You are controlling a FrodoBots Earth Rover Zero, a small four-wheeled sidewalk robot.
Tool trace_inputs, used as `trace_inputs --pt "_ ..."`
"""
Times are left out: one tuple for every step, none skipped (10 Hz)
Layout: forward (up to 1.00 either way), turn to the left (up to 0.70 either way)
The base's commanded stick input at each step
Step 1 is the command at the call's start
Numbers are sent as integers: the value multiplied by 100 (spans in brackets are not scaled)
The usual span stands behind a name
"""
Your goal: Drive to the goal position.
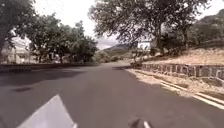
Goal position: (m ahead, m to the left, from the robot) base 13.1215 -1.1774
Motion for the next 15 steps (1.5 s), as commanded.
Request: trace_inputs --pt "50 0" --pt "50 0" --pt "50 0" --pt "50 0" --pt "50 0" --pt "50 0" --pt "50 0" --pt "50 0" --pt "50 0" --pt "50 0" --pt "50 0" --pt "50 0" --pt "50 0" --pt "50 0" --pt "50 0"
